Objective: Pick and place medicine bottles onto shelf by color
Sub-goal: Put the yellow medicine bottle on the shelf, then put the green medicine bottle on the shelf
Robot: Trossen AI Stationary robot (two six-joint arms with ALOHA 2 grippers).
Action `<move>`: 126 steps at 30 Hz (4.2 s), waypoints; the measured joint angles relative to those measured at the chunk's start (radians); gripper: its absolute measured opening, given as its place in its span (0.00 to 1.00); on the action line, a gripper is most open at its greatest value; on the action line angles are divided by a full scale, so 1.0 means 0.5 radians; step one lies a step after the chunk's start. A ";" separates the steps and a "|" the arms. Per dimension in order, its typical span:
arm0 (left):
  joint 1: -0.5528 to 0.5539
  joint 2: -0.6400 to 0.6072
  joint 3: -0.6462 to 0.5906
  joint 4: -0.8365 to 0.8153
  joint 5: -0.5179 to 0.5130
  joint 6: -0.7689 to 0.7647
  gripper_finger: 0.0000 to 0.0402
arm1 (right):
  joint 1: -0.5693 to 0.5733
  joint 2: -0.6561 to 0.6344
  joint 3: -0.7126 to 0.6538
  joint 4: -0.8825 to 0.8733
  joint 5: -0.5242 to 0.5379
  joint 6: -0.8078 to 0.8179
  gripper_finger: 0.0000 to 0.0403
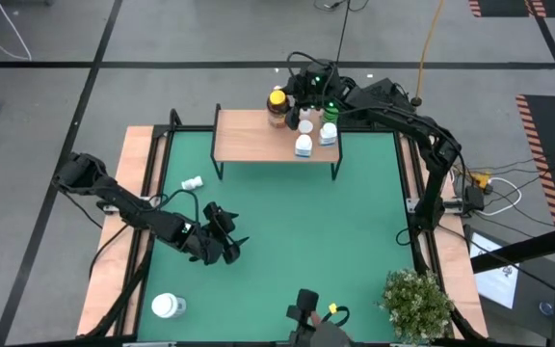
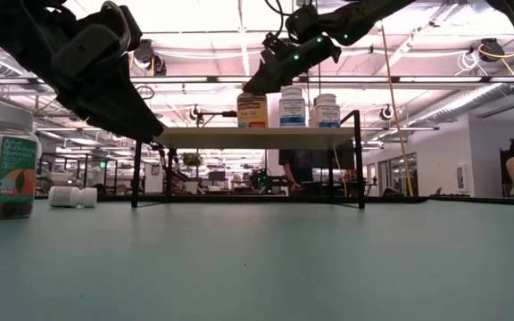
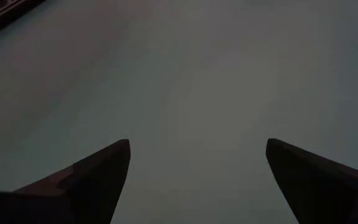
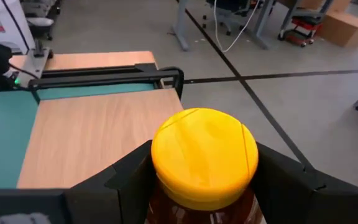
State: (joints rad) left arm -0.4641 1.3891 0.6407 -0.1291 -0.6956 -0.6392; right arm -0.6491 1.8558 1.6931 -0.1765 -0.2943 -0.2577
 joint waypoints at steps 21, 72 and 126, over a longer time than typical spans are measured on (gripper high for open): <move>0.000 0.000 0.000 0.004 0.001 0.005 0.94 | 0.015 -0.174 -0.005 -0.047 0.003 -0.086 0.61; -0.009 0.000 -0.001 0.057 -0.031 -0.193 0.94 | 1.351 -1.566 -2.453 1.374 0.526 -0.049 0.62; 0.179 -0.057 -0.400 0.935 -0.132 0.164 0.66 | 1.311 -0.438 -2.422 2.430 0.266 0.534 0.62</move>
State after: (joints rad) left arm -0.3746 1.3604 0.4408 0.3382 -0.7615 -0.5572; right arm 0.0062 1.6367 0.4822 1.0385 -0.1616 0.0095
